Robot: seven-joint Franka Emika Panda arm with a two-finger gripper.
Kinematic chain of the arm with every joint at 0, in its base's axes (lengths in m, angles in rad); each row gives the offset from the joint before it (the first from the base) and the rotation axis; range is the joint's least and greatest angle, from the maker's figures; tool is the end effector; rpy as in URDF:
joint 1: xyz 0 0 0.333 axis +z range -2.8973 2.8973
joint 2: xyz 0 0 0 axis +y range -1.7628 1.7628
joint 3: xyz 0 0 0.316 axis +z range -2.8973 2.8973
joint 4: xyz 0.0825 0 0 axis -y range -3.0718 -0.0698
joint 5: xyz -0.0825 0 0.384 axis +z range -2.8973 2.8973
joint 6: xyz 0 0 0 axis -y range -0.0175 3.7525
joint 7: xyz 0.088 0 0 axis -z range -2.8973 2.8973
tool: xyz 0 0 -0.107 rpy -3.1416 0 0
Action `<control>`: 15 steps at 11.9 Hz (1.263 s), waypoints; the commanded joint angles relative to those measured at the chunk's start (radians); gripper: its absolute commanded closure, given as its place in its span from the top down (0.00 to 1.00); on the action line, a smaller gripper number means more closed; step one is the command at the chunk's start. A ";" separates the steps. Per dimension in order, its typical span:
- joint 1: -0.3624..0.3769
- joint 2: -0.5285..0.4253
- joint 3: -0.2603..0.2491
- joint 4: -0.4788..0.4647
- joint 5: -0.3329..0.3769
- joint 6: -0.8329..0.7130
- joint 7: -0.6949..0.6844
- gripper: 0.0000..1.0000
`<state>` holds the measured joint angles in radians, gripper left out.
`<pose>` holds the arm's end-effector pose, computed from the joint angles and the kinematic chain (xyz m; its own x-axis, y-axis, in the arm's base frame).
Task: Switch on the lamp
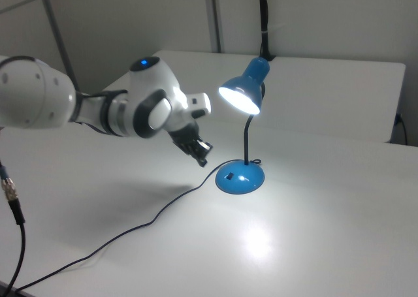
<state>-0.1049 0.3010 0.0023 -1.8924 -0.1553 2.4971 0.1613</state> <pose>0.6451 -0.0656 0.3776 0.9420 -0.1341 0.3076 -0.1650 -0.9833 0.0766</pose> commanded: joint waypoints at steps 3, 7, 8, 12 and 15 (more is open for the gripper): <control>0.155 -0.149 -0.008 0.012 -0.017 -0.340 0.012 0.00; 0.195 -0.243 -0.008 0.056 0.000 -0.533 -0.020 0.03; 0.209 -0.262 -0.008 0.068 0.003 -0.588 -0.035 0.06; 0.209 -0.266 -0.010 0.183 0.028 -0.737 -0.068 0.92; 0.203 -0.267 -0.016 0.231 0.026 -0.823 -0.068 1.00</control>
<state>0.0951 0.0353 -0.0028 -1.7050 -0.1469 1.7489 0.1222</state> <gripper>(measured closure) 0.300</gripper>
